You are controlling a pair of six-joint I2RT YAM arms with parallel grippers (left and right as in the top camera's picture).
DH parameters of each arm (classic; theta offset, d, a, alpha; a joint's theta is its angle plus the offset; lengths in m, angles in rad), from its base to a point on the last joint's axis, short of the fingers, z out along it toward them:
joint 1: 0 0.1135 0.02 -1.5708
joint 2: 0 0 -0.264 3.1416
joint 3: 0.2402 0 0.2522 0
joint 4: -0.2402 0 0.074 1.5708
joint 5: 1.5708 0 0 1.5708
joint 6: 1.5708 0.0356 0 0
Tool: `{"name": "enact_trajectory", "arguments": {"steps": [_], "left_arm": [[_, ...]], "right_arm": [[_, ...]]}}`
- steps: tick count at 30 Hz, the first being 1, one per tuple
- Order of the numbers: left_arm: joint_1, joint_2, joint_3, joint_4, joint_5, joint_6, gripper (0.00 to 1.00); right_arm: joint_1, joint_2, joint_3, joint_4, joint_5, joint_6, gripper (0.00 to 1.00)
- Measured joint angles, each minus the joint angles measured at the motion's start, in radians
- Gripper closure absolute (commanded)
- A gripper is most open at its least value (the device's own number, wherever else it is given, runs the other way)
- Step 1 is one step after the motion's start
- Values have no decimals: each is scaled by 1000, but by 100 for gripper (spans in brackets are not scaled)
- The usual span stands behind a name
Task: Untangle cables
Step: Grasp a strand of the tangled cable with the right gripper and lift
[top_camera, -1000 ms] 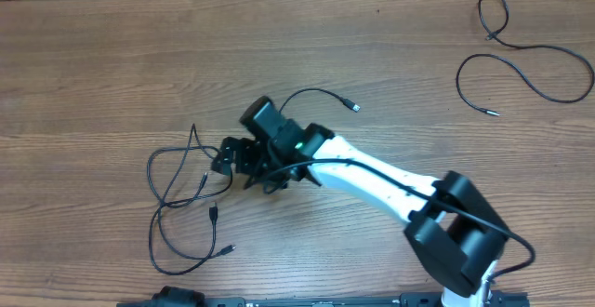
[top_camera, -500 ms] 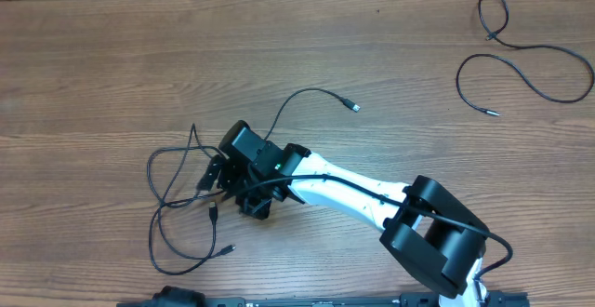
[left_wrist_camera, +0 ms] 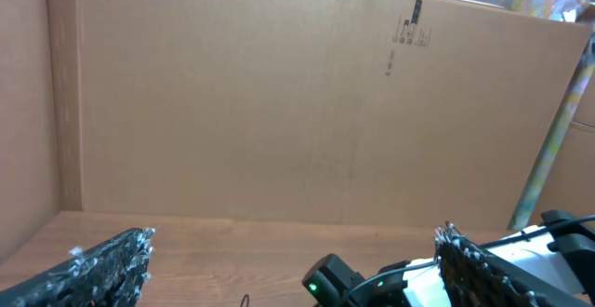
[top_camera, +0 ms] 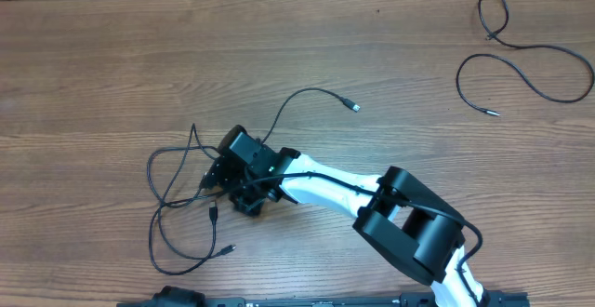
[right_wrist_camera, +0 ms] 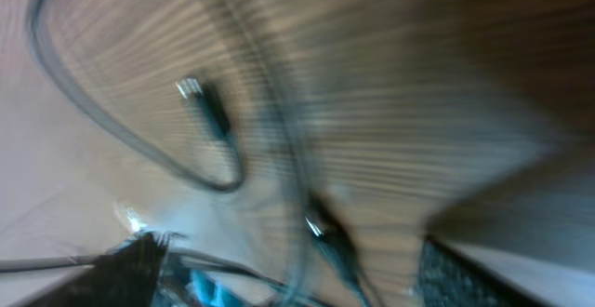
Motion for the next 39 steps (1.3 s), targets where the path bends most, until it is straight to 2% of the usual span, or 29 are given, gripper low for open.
{"name": "enact_trajectory", "arguments": {"steps": [2, 3, 6, 12, 17, 21, 25, 31, 36, 39], "left_arm": [[0, 0, 0, -4, 0, 3, 1], [0, 0, 0, -8, 0, 3, 1], [0, 0, 0, -16, 0, 3, 0], [0, 0, 0, -23, 0, 7, 0], [0, 0, -1, -32, 0, 13, 0], [0, 0, -1, -34, -1, 29, 0], [0, 0, -2, -33, -1, 38, 0], [0, 0, -26, -22, -29, 53, 0], [0, -1, -83, 28, -42, 56, 0], [0, -1, -132, 66, -43, 56, 1]], "right_arm": [[0, 6, 0, 40, -14, 8, 93], [0, 7, 0, 48, -18, 8, 96], [0, 7, 0, 53, -28, -5, 96], [-23, 7, 0, 24, -43, -182, 96], [-141, -31, 5, -151, -31, -367, 96], [-290, -164, 45, -337, 42, -514, 96], [-415, -325, 181, -511, 148, -658, 96], [-577, -556, 476, -724, 343, -834, 96], [-679, -647, 718, -857, 500, -942, 96], [-721, -661, 800, -898, 583, -981, 96]]}}
